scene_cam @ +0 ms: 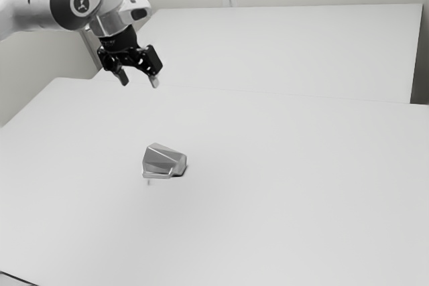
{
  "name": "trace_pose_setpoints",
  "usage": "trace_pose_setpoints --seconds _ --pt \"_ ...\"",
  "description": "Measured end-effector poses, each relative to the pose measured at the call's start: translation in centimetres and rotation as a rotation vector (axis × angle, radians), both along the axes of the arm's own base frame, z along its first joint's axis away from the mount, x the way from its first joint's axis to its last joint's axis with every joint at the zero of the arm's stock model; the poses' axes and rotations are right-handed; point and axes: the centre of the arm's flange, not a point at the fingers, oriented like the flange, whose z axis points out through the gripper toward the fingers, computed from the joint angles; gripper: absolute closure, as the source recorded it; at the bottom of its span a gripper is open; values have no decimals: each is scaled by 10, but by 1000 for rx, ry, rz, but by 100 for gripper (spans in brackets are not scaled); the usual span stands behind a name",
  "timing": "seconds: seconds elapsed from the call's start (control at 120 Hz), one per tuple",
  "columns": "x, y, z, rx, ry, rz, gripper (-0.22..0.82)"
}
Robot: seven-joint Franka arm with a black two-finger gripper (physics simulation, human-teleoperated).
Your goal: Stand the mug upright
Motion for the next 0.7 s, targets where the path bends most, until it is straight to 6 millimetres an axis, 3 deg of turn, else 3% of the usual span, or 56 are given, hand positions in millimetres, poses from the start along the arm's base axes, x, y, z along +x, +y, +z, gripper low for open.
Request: trace_pose_setpoints --seconds 0.375,0.7 --pt "-18 40 -86 -208 43 90 0" --pt "-20 69 -122 -328 -3 79 0"
